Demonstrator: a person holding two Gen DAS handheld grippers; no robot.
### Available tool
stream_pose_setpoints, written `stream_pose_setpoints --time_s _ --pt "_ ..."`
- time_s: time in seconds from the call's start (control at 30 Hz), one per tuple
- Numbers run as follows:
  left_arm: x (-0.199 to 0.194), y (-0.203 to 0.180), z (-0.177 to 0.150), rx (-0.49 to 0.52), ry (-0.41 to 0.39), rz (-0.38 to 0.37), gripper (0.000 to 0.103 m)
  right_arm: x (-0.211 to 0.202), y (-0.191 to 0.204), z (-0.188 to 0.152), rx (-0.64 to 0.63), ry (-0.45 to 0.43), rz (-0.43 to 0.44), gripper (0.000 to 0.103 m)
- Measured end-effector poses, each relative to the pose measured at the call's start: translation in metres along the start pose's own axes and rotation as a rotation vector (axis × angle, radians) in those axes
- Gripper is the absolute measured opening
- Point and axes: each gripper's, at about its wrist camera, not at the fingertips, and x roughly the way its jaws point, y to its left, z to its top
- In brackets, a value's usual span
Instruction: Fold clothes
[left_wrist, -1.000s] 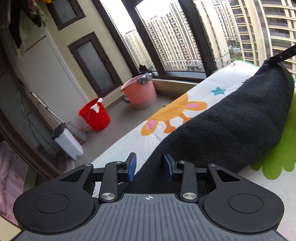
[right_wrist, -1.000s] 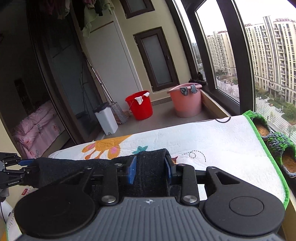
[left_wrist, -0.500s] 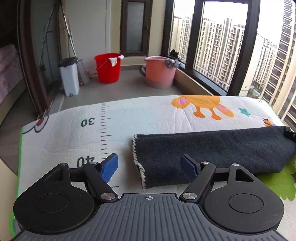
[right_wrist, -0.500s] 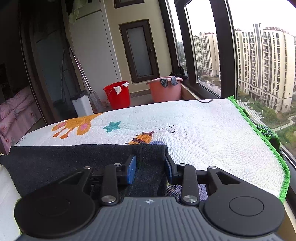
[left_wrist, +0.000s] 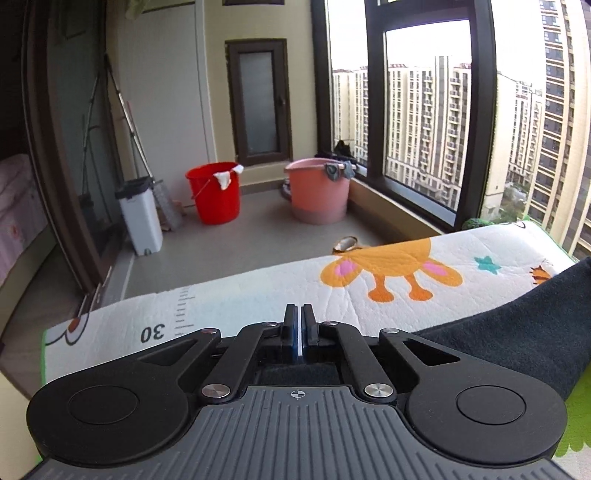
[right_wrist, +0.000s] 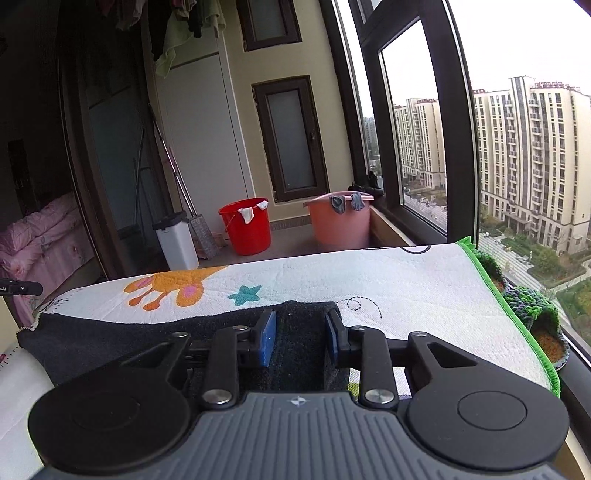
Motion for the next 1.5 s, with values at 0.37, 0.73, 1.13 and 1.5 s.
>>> stream_pose_setpoints --time_s 0.37,0.73,1.13,1.5 --pt "0.014 0.016 -0.041 -0.072 0.177 0.027 0.073 0.027 -0.009 -0.017 0.091 0.096 -0.074 0.048" --pt "0.011 0.005 -0.018 -0.029 0.027 0.075 0.008 0.024 -0.004 -0.018 0.073 0.069 -0.124 0.102" --pt "0.020 0.032 -0.045 -0.146 0.064 0.217 0.066 0.027 -0.010 -0.019 0.121 0.076 -0.143 0.103" --pt "-0.003 0.025 -0.058 -0.332 0.098 0.019 0.079 0.035 -0.029 -0.022 0.253 0.098 -0.114 0.103"
